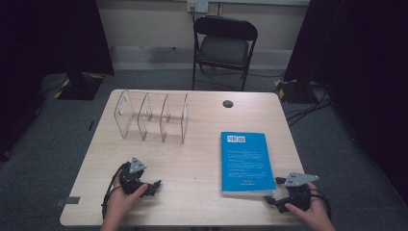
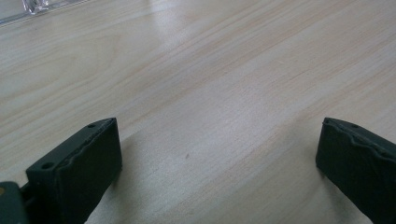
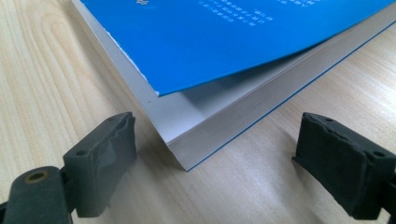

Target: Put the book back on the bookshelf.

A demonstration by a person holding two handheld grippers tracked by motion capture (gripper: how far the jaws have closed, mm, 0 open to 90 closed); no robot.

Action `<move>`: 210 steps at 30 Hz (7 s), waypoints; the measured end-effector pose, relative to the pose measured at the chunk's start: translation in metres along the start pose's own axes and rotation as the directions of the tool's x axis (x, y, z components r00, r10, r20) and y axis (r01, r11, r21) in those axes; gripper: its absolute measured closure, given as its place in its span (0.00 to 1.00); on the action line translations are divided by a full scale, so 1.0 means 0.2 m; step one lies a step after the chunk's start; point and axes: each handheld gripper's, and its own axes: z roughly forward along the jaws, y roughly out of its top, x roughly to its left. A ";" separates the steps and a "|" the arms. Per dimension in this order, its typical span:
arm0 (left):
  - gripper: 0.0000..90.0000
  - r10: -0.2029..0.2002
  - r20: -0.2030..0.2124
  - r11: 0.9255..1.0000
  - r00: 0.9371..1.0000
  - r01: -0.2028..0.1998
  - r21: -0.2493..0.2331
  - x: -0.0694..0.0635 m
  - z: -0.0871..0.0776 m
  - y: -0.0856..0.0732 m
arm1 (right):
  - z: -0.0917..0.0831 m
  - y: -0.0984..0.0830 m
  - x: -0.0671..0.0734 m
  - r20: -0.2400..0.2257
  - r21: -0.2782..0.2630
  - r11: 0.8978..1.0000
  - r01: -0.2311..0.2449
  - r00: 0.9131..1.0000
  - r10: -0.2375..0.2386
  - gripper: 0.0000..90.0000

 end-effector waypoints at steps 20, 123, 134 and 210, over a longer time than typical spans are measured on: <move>0.18 0.014 0.075 0.999 0.997 -0.018 0.046 -0.07 -0.03 0.09 | 0.00 0.00 0.00 0.000 0.001 1.000 -0.003 1.000 0.003 0.13; 0.23 0.407 0.420 0.898 0.811 -0.440 -0.021 -0.89 0.37 0.46 | 0.02 0.08 0.07 0.041 0.032 0.998 -0.063 0.997 0.061 0.29; 0.20 0.393 0.411 0.904 0.823 -0.427 -0.009 -0.91 0.37 0.47 | 0.02 0.08 0.07 0.042 0.028 0.998 -0.065 0.997 0.064 0.29; 0.20 0.443 0.418 0.889 0.793 -0.450 -0.089 -1.20 0.48 0.78 | -0.08 0.18 0.07 0.041 -0.090 0.991 -0.103 0.993 0.107 0.43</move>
